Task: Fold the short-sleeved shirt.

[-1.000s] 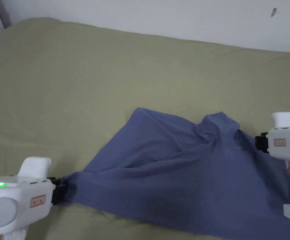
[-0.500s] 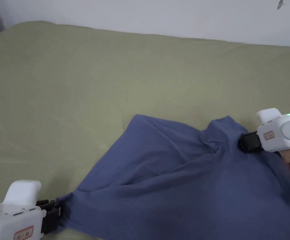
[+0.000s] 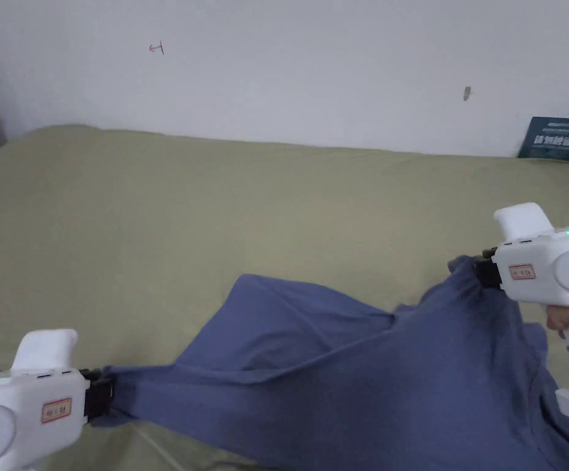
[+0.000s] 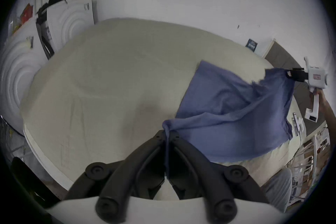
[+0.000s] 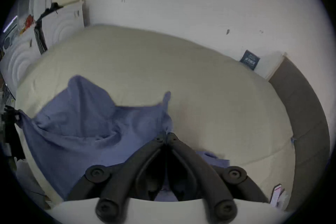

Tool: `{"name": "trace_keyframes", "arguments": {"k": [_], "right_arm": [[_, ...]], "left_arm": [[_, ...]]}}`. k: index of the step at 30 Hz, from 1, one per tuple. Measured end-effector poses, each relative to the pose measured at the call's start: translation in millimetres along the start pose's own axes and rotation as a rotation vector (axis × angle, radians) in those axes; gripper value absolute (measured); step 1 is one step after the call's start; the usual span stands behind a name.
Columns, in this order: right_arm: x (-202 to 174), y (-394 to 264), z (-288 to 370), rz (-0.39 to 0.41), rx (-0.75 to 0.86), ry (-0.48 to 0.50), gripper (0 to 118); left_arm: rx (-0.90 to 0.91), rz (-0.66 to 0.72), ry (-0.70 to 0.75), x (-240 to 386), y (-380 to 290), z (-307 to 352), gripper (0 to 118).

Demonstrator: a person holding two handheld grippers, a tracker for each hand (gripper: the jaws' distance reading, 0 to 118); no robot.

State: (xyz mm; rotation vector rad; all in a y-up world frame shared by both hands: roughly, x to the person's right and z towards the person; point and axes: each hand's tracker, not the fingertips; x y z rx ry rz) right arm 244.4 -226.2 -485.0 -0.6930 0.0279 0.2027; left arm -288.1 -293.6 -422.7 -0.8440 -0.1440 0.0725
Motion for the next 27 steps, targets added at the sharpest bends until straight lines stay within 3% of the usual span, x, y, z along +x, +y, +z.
{"name": "trace_keyframes", "arguments": {"k": [9,14,21,27], "right_arm": [[39,40,169,-0.010,0.250,-0.135,0],[64,64,226,-0.057,0.347,-0.229,0],[93,99,262,-0.148,0.425,-0.314,0],[104,138,262,-0.169,0.471,-0.339,0]], "left_arm": [[0.191,-0.081,0.026,55,91,73,2],[0.283,-0.138,0.057,90,154,108,2],[0.368,-0.172,0.121,128,237,144,2],[0.399,-0.170,0.165,139,286,158,2]]}}
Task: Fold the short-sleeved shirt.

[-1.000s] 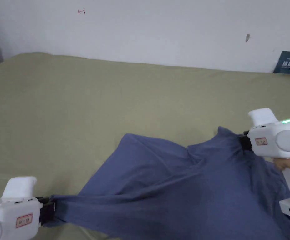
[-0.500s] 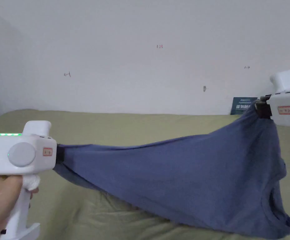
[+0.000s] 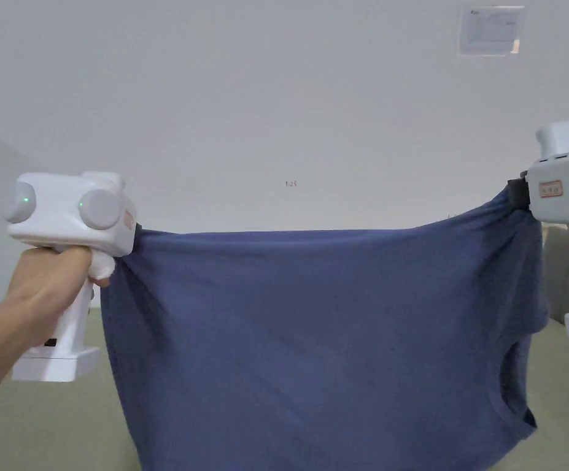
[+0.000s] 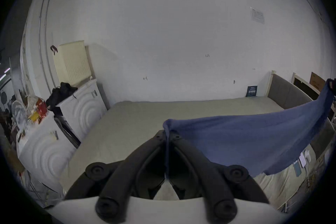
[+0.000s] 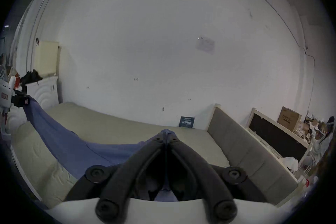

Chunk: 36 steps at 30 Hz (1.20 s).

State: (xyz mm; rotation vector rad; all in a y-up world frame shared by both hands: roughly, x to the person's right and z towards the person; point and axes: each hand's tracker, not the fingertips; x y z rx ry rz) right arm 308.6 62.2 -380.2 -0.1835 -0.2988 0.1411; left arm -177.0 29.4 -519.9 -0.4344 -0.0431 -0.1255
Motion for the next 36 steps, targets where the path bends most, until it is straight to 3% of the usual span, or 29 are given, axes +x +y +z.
{"name": "trace_keyframes", "arguments": {"k": [15,18,26,31,36], "right_arm": [[-25,82,-107,-0.007,0.021,-0.043,0],[-32,95,-127,0.037,0.031,-0.089,0],[-29,120,-200,-0.009,0.053,-0.117,0],[-30,99,-245,-0.063,0.035,-0.133,0],[-37,36,-283,-0.090,-0.030,-0.116,0]], "left_arm": [[0.028,0.047,0.092,9,88,-54,2],[0.050,0.031,0.117,14,104,-69,2],[0.074,0.023,0.136,28,134,-124,2],[0.093,0.026,0.126,42,127,-172,2],[0.076,0.002,0.129,60,83,-229,2]]}}
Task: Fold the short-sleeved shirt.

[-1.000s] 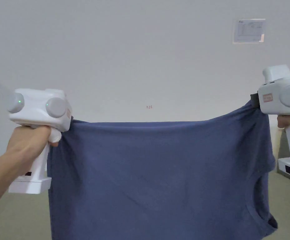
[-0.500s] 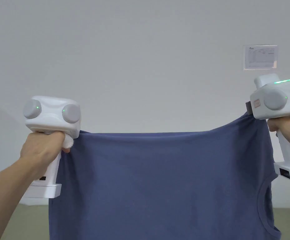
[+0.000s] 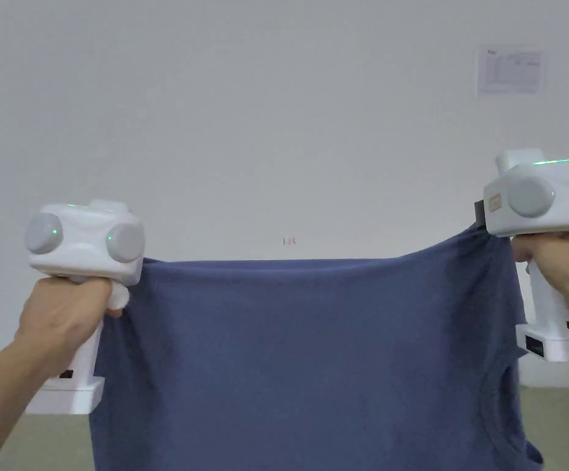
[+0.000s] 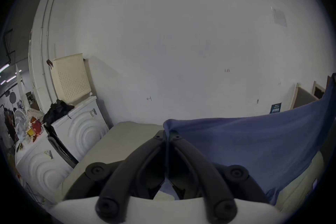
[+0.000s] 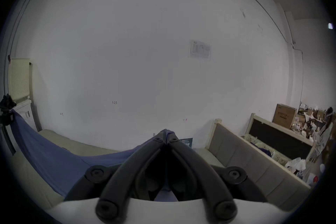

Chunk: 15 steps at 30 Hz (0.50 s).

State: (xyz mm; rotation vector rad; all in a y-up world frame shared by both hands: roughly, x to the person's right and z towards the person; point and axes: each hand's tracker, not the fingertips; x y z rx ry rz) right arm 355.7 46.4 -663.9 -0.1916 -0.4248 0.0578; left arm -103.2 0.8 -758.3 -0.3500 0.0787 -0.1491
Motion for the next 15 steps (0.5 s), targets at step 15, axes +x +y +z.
{"name": "trace_keyframes", "arguments": {"k": [15], "right_arm": [[-9,-244,7,-0.002,-0.258,0.122,0]], "left_arm": [[-0.247,-0.023,-0.071,2,-218,-54,2]]}}
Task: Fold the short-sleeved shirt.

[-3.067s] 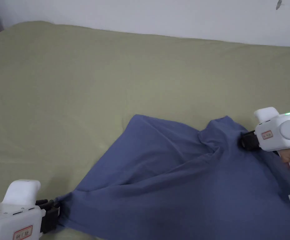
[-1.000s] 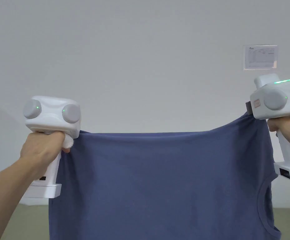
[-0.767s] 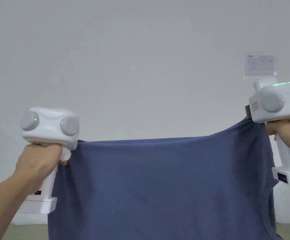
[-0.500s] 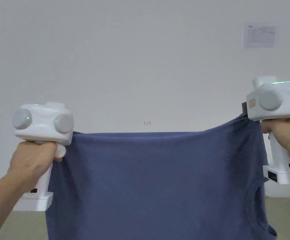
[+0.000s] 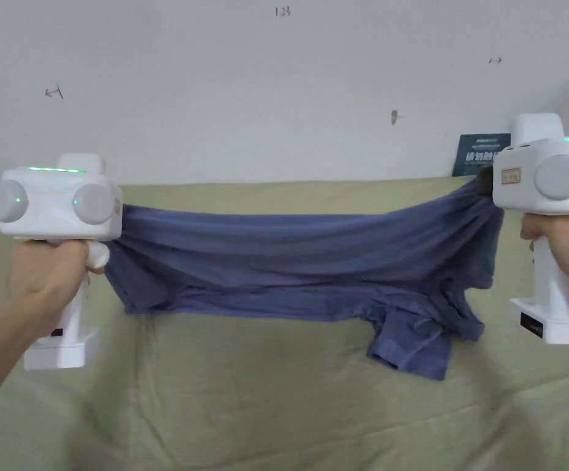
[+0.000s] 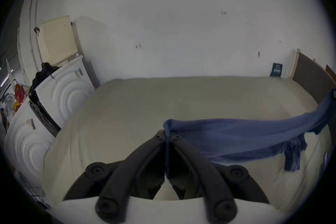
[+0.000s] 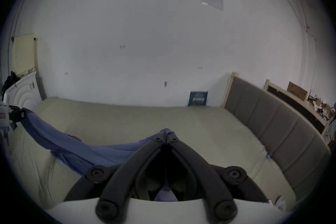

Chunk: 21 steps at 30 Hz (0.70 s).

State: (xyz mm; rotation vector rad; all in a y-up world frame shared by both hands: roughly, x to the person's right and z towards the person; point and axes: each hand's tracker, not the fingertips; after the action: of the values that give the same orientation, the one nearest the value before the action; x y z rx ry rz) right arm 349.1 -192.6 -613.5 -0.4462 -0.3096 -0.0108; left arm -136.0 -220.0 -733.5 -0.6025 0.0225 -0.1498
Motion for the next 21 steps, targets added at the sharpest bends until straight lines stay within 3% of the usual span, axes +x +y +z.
{"name": "trace_keyframes", "arguments": {"k": [9,12,16,21], "right_arm": [[7,-104,105,-0.019,-0.072,0.063,0],[11,-139,150,0.015,-0.097,0.067,0],[26,-185,195,-0.036,-0.136,0.087,0],[38,-241,257,-0.022,-0.166,0.098,0]], "left_arm": [[-0.044,-0.030,-0.047,-33,-104,63,2],[-0.070,-0.027,-0.065,-43,-139,91,2],[-0.101,-0.018,-0.092,-56,-189,131,2],[-0.122,-0.041,-0.114,-68,-253,186,2]]}}
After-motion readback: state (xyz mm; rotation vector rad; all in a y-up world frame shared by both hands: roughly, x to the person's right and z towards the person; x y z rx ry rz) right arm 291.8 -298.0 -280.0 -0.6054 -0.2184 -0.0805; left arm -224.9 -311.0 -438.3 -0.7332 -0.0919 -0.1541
